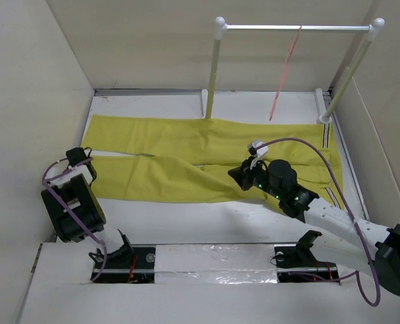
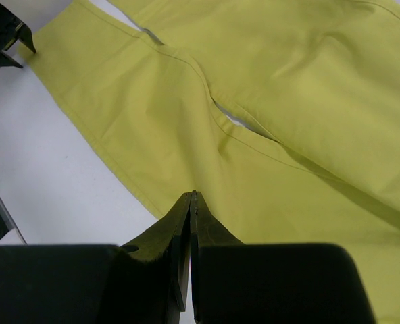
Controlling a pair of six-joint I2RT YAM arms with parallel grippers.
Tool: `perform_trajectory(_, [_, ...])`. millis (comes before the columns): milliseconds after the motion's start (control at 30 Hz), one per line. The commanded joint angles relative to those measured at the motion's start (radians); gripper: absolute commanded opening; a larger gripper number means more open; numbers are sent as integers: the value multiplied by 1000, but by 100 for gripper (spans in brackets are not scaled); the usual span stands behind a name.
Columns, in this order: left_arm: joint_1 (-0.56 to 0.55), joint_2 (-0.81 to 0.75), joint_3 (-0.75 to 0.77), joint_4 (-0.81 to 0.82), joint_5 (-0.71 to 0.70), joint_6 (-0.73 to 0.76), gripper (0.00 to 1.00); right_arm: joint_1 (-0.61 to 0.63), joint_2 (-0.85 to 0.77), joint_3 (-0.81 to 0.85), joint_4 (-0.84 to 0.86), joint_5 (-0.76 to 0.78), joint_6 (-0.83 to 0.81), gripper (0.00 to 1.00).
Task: Place the trousers on the hanger
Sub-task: Flatten out the trousers at the center of the board.
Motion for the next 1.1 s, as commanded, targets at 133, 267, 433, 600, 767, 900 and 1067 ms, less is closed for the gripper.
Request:
perform_trajectory(133, [7,49,-25,13,36,22,14,9,-11,4,36,32,-17,7])
perform_trajectory(267, [7,32,-42,62,53,30,0,18,-16,3,34,29,-17,7])
perform_trajectory(433, [-16,-47,-38,86,98,54,0,18,-16,3,36,46,-19,7])
perform_trajectory(600, [-139,-261,-2,112,118,112,0,18,-10,1,36,70,-12,10])
perform_trajectory(767, [-235,-537,7,198,188,184,0,18,-21,-4,4,185,-5,37])
perform_trajectory(900, [-304,-620,60,153,182,226,0,-53,-56,-19,-56,265,61,70])
perform_trajectory(1067, [-326,-790,64,142,222,324,0,-221,-114,-33,-252,296,182,32])
